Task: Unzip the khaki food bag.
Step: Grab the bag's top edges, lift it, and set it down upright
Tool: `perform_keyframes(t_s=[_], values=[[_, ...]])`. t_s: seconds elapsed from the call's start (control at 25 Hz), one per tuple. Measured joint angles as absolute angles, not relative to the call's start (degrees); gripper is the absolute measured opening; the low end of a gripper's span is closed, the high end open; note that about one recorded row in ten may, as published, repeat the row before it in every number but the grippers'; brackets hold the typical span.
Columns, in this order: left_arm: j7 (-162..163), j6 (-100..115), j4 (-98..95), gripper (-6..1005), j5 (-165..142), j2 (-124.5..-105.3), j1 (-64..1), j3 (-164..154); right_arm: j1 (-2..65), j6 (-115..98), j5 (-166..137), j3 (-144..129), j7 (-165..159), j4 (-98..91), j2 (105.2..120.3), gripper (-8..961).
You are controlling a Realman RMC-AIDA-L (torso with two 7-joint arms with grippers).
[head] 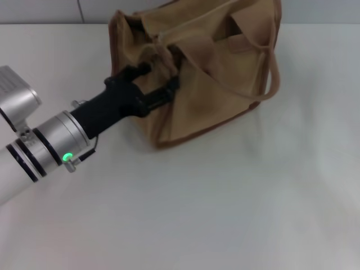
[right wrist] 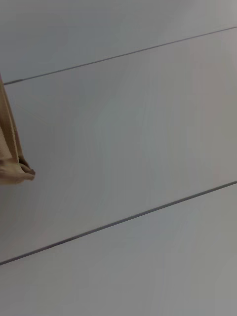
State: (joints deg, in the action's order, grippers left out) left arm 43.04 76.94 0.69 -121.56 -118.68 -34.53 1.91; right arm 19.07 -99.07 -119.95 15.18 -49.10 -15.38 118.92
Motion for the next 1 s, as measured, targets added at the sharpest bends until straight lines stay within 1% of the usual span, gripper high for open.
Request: perform_keyframes(t_s=[0.2,0.36,0.52,0.6,1.0], values=[[46.3,78.2,-2.7,862,-121.5,-118.58,-33.6,2.7,19.1,-98.5,-120.0,15.2,-49.1,-15.4,118.92,794],[47.7,82.9,-3.6,862,-121.6,-118.37,-31.7,2.4,19.1,-98.2,-120.0,15.2,-49.1,-15.4,118.92,794],[47.9,85.2,-3.2,863,-121.8,-118.55,-30.8,2.2,19.4,-97.9,-119.8,15.2,-49.1,-15.4,118.92,794],[47.2,84.7,-2.5,863,-121.9,-118.85,-30.5,2.1,19.6,-97.5,-119.6,15.2,-49.1,-15.3,118.91,794],[36.7,81.2,5.9,863,-121.6,-119.04,-30.9,3.7,19.7,-96.0,-119.4,15.2,-48.9,-14.0,118.99,792]])
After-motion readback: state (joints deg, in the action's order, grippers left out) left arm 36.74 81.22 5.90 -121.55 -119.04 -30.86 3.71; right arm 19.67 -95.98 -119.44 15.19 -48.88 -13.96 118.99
